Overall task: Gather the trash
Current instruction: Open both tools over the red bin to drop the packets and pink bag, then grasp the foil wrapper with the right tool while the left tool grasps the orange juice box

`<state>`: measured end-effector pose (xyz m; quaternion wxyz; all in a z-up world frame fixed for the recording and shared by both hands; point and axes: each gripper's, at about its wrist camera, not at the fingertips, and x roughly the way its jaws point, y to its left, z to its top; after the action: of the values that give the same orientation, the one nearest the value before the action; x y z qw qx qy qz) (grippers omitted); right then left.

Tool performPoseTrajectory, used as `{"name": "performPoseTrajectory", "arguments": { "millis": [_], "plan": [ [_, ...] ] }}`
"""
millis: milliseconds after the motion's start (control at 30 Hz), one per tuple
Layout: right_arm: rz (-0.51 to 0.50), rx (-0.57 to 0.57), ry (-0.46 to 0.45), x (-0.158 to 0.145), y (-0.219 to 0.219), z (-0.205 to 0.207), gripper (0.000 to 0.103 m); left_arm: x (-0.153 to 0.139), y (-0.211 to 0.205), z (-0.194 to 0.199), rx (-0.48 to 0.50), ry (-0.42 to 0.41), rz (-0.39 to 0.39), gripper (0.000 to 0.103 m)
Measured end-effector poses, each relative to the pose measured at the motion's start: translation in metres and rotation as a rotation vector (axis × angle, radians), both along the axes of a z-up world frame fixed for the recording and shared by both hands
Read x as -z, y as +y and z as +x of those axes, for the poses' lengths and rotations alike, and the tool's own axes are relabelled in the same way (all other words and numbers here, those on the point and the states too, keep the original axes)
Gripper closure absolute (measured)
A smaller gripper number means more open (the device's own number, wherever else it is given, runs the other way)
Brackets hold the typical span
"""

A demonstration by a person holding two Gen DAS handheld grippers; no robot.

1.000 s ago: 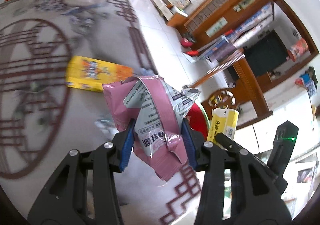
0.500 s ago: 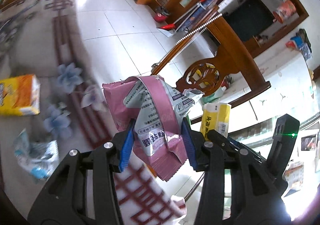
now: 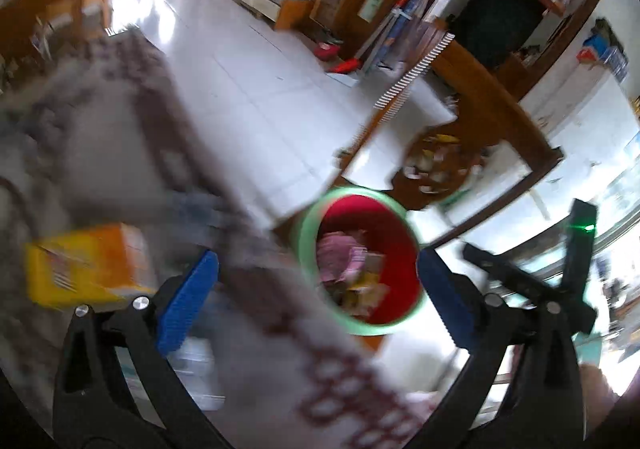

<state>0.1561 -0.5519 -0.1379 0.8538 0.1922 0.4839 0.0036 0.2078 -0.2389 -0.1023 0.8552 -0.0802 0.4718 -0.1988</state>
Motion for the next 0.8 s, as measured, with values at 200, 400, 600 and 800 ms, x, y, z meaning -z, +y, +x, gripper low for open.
{"name": "performPoseTrajectory", "arguments": {
  "millis": [200, 400, 600, 800],
  "plan": [
    [0.068, -0.067, 0.034, 0.006, 0.025, 0.000, 0.019, 0.011, 0.079, 0.026, 0.052, 0.053, 0.240, 0.005],
    [0.087, -0.136, 0.059, 0.008, 0.054, -0.006, 0.019, 0.052, 0.119, 0.046, 0.173, 0.149, 0.424, 0.006],
    [0.083, -0.117, 0.062, 0.005, 0.061, -0.016, 0.019, 0.076, 0.113, 0.048, 0.337, 0.198, 0.507, 0.006],
    [0.080, -0.125, 0.075, 0.006, 0.080, -0.025, 0.019, 0.098, 0.116, 0.057, 0.299, 0.243, 0.511, 0.012]
  ]
}}
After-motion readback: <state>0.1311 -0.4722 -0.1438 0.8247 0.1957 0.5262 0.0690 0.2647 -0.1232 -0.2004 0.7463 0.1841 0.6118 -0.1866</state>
